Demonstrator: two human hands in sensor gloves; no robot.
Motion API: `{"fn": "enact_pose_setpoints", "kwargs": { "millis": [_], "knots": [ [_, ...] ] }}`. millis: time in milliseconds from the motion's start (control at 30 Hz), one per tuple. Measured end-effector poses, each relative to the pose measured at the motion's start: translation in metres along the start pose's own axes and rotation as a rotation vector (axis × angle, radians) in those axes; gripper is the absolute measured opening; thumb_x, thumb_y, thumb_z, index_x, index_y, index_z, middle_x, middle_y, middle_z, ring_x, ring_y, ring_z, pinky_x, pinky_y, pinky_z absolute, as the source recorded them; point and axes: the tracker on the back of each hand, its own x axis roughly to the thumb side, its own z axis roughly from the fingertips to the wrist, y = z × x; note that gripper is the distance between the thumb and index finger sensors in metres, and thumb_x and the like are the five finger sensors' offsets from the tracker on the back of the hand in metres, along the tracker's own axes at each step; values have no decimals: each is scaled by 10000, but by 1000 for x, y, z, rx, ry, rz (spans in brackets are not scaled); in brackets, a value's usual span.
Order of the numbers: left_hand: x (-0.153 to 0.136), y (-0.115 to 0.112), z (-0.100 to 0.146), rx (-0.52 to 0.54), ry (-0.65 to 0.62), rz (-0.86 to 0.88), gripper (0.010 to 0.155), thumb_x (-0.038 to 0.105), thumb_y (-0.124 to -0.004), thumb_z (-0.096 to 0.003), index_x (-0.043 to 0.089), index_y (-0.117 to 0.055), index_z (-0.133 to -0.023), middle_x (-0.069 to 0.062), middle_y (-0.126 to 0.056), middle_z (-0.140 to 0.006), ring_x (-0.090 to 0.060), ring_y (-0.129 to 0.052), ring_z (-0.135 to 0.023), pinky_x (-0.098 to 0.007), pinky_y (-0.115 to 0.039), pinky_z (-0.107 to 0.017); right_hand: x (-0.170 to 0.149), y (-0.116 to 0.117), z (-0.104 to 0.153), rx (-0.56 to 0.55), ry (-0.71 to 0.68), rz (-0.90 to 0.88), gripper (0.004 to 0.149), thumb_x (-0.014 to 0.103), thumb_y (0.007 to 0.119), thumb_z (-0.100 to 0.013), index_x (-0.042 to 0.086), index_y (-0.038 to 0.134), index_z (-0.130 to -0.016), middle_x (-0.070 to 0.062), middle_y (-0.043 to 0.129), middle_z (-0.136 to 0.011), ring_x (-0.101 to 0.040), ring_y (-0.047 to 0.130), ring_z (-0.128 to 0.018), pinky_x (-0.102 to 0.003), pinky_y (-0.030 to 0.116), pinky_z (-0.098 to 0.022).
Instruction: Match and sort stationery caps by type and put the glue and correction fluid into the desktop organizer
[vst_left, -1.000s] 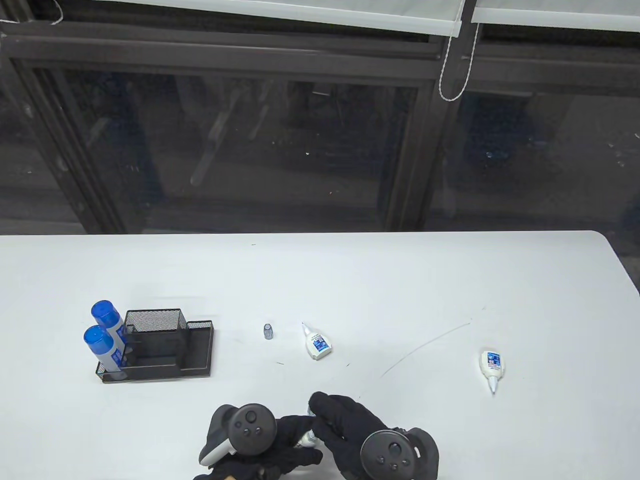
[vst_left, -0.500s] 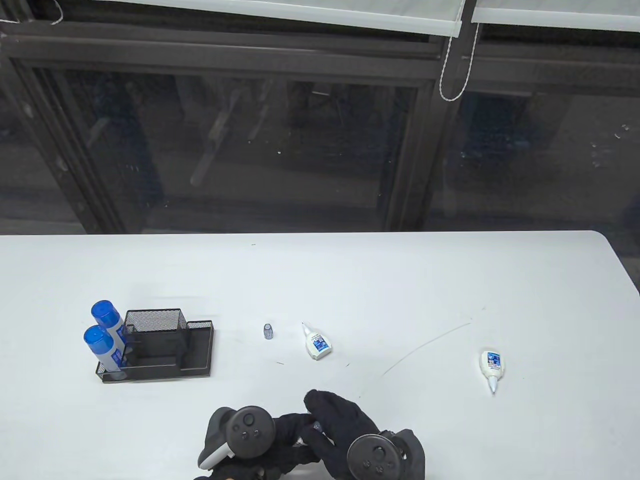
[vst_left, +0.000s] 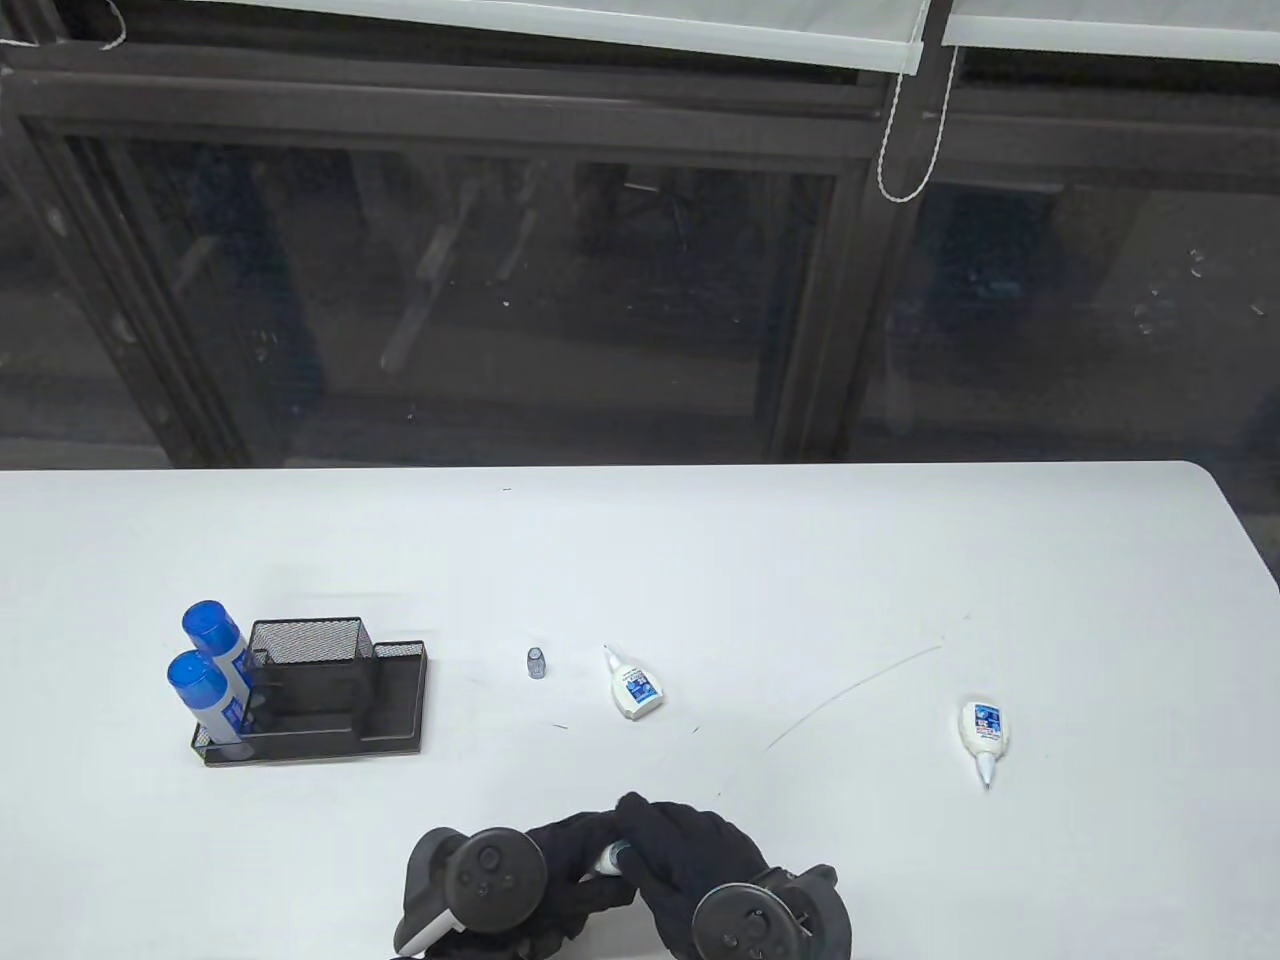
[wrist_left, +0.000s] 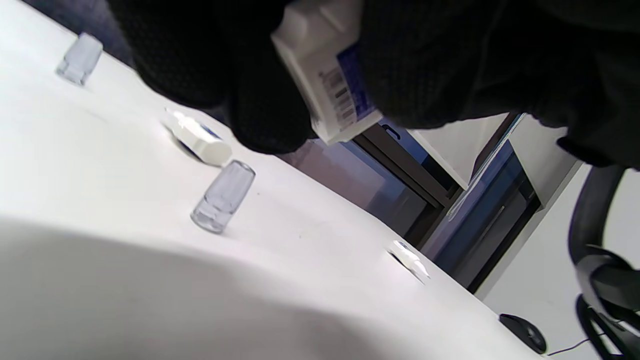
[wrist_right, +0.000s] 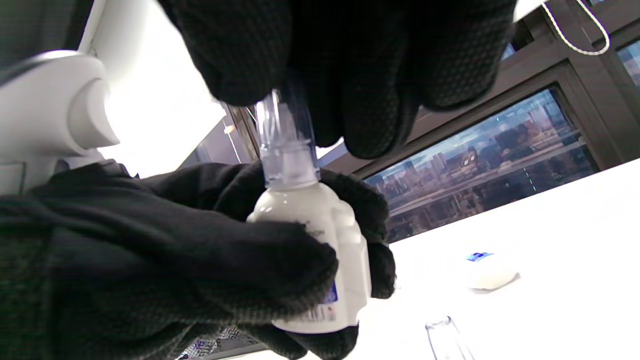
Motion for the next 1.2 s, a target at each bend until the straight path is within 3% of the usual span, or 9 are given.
{"fn": "enact_pose_setpoints", "kwargs": {
  "millis": [300,433,500,800,900,1033,1200],
  "knots": [
    [-3,-1,-2,-29,-18,-39,588,450,-878,-461,243,-760,-998,-16,-945,-958,-211,-1089,-725,-461,-868,-569,-4,6,-2,17,-7,-2,430,298,845,-453,192,857,-869,-95,951,-770,-260,989,-632,-484,803,-555],
    [-10,-5,-2,-24,-9,-21,592,477,-852,-477,297,-704,-1021,25,-899,-999,-185,-1042,-784,-465,-845,-598,-12,11,-1,44,38,-89,480,341,816,-479,192,788,-935,-91,902,-837,-278,946,-695,-494,765,-587],
    [-9,-3,0,-4,-7,14,595,479,-851,-482,299,-696,-1028,25,-890,-1007,-197,-1028,-802,-474,-833,-608,-11,9,-1,28,40,-59,542,384,814,-472,180,755,-971,-99,881,-863,-288,932,-712,-497,754,-592],
    [-1,-4,3,-27,-26,-84,612,512,-819,-498,279,-676,-1046,9,-869,-1025,-244,-985,-865,-498,-799,-635,0,10,1,46,5,50,479,338,794,-485,164,791,-932,-97,915,-805,-269,953,-660,-486,774,-567],
    [8,1,4,33,-49,-131,645,583,-773,-499,283,-660,-1059,-10,-838,-1053,-273,-944,-910,-521,-769,-657,2,11,1,59,-2,83,473,320,793,-486,142,796,-924,-109,918,-795,-271,956,-653,-489,778,-562],
    [14,3,4,94,-61,-186,578,572,-756,-515,279,-721,-1012,6,-889,-997,-254,-987,-857,-492,-803,-632,4,8,1,15,-1,82,473,328,808,-483,130,805,-913,-115,928,-778,-267,969,-633,-483,790,-548],
    [9,21,-1,113,-46,-155,544,538,-778,-515,313,-736,-1008,-34,-787,-1061,-285,-970,-887,-504,-800,-639,-7,0,1,-21,34,-28,553,437,773,-483,159,766,-961,-100,902,-836,-281,947,-687,-491,763,-582]
  ]
}}
